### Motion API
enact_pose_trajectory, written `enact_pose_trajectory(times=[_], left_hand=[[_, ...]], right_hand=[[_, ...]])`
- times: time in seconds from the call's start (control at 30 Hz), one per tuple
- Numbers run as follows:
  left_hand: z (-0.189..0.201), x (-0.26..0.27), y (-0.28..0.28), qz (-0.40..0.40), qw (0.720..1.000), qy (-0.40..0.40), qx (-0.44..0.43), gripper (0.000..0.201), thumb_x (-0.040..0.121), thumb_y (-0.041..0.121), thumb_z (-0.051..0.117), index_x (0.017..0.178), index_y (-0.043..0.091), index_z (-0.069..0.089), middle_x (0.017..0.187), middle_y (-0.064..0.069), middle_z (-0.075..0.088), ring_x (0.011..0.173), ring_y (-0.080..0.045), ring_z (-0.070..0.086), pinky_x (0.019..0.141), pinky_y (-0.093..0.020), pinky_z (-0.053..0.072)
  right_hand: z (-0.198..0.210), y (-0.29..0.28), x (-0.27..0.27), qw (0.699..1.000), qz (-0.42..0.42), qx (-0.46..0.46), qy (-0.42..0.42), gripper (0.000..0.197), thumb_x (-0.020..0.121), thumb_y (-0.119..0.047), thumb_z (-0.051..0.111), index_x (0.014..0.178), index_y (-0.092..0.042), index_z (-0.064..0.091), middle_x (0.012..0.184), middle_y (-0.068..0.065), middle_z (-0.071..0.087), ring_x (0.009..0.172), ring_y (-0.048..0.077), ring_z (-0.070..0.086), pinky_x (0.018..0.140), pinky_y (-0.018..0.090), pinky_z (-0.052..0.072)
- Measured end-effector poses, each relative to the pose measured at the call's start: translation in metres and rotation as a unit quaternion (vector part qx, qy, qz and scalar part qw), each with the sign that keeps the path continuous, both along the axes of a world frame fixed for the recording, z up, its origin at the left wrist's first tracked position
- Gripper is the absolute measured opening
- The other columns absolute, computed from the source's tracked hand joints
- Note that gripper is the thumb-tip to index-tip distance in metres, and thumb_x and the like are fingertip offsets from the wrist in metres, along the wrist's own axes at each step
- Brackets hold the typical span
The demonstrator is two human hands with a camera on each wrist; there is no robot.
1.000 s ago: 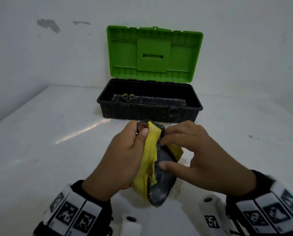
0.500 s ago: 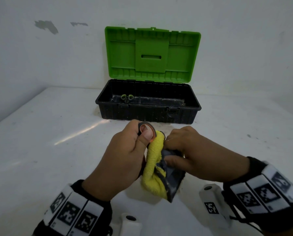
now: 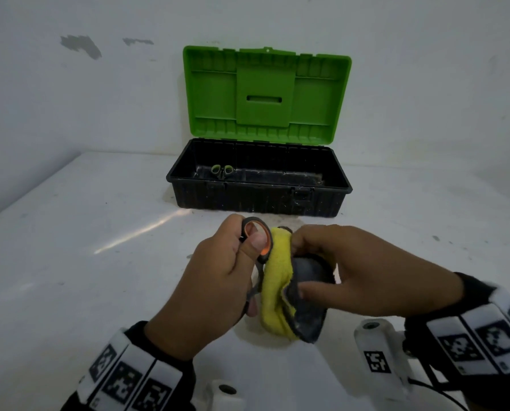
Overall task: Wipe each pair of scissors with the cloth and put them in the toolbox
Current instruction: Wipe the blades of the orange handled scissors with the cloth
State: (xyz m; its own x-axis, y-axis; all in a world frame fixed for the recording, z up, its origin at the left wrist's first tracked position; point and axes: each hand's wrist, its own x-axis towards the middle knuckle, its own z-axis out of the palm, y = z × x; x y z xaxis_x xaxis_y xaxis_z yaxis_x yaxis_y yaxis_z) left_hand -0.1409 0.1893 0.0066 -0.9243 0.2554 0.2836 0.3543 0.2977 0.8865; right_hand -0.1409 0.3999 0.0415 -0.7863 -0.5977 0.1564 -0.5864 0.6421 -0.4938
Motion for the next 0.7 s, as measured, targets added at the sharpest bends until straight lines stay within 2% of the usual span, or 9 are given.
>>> enact_pose_trajectory(times=[0.1, 0.13, 0.23, 0.3, 0.4, 0.43, 0.53, 0.63, 0.7], left_hand=[[-0.003, -0.003, 0.001, 0.011, 0.999, 0.040, -0.024, 0.043, 0.088, 0.055, 0.036, 0.092, 0.016, 0.053, 0.054, 0.007, 0.054, 0.042, -0.006, 0.046, 0.044, -0.022, 0.039], [-0.003, -0.004, 0.001, 0.020, 0.998, 0.053, -0.032, 0.041, 0.089, 0.055, 0.036, 0.090, 0.018, 0.053, 0.057, 0.008, 0.055, 0.045, -0.006, 0.047, 0.045, -0.020, 0.037], [-0.002, -0.003, -0.001, 0.029, 0.995, 0.076, -0.063, 0.040, 0.089, 0.056, 0.034, 0.086, 0.020, 0.051, 0.063, 0.013, 0.057, 0.050, -0.006, 0.051, 0.046, -0.018, 0.038], [-0.002, -0.004, -0.004, 0.017, 0.996, 0.066, -0.058, 0.041, 0.088, 0.058, 0.034, 0.088, 0.021, 0.051, 0.059, 0.013, 0.058, 0.046, -0.005, 0.051, 0.045, -0.019, 0.040], [0.003, -0.004, -0.005, -0.005, 0.999, 0.024, -0.025, 0.038, 0.089, 0.050, 0.038, 0.091, 0.015, 0.052, 0.053, 0.007, 0.059, 0.040, -0.012, 0.059, 0.042, -0.022, 0.044], [0.005, -0.003, -0.004, -0.012, 1.000, 0.011, -0.016, 0.037, 0.090, 0.048, 0.038, 0.092, 0.013, 0.052, 0.052, 0.005, 0.059, 0.039, -0.017, 0.060, 0.041, -0.023, 0.045], [0.008, 0.000, -0.004, -0.018, 1.000, -0.009, 0.002, 0.039, 0.089, 0.047, 0.039, 0.093, 0.009, 0.051, 0.053, 0.002, 0.060, 0.040, -0.024, 0.062, 0.041, -0.028, 0.047], [0.009, 0.000, -0.008, -0.016, 0.999, -0.023, 0.023, 0.041, 0.089, 0.047, 0.040, 0.094, 0.008, 0.052, 0.053, 0.001, 0.059, 0.040, -0.027, 0.062, 0.040, -0.034, 0.048], [0.010, -0.001, -0.009, -0.015, 0.999, -0.026, 0.024, 0.041, 0.088, 0.048, 0.039, 0.094, 0.010, 0.052, 0.054, 0.002, 0.058, 0.040, -0.028, 0.062, 0.043, -0.039, 0.049]], right_hand=[[-0.005, -0.018, -0.001, 0.999, 0.020, 0.037, 0.034, 0.016, 0.084, -0.039, 0.066, 0.096, -0.029, 0.062, 0.076, -0.010, 0.067, 0.067, 0.008, 0.061, 0.064, 0.021, 0.045], [-0.009, -0.022, -0.003, 0.998, 0.016, 0.043, 0.052, 0.009, 0.086, -0.038, 0.066, 0.088, -0.030, 0.061, 0.069, -0.011, 0.063, 0.062, 0.008, 0.058, 0.063, 0.018, 0.040], [-0.016, -0.026, -0.005, 0.998, -0.003, 0.033, 0.053, 0.020, 0.088, -0.036, 0.064, 0.070, -0.031, 0.054, 0.056, -0.012, 0.054, 0.053, 0.010, 0.051, 0.065, 0.012, 0.029], [-0.020, -0.023, -0.006, 0.998, 0.001, 0.047, 0.041, 0.020, 0.090, -0.042, 0.057, 0.080, -0.026, 0.064, 0.065, -0.010, 0.063, 0.059, 0.011, 0.055, 0.078, 0.020, 0.035], [-0.016, -0.018, -0.007, 0.998, 0.011, 0.056, 0.026, 0.022, 0.090, -0.047, 0.051, 0.094, -0.033, 0.067, 0.082, -0.016, 0.069, 0.073, 0.007, 0.059, 0.099, 0.029, 0.030], [-0.013, -0.017, -0.006, 0.998, 0.016, 0.054, 0.019, 0.020, 0.091, -0.045, 0.052, 0.094, -0.032, 0.067, 0.081, -0.016, 0.069, 0.072, 0.006, 0.059, 0.098, 0.027, 0.031], [-0.008, -0.011, -0.005, 0.999, 0.028, 0.029, 0.005, 0.008, 0.091, -0.030, 0.061, 0.087, -0.027, 0.067, 0.069, -0.014, 0.063, 0.063, 0.008, 0.058, 0.077, 0.018, 0.039], [-0.005, 0.003, -0.005, 1.000, 0.005, 0.016, -0.018, 0.007, 0.091, -0.020, 0.064, 0.087, -0.019, 0.069, 0.073, -0.004, 0.068, 0.066, 0.013, 0.063, 0.066, 0.034, 0.050], [-0.003, 0.014, -0.004, 0.999, -0.015, 0.003, -0.041, 0.006, 0.091, -0.017, 0.065, 0.086, -0.018, 0.069, 0.075, -0.003, 0.069, 0.068, 0.013, 0.065, 0.064, 0.034, 0.052]])
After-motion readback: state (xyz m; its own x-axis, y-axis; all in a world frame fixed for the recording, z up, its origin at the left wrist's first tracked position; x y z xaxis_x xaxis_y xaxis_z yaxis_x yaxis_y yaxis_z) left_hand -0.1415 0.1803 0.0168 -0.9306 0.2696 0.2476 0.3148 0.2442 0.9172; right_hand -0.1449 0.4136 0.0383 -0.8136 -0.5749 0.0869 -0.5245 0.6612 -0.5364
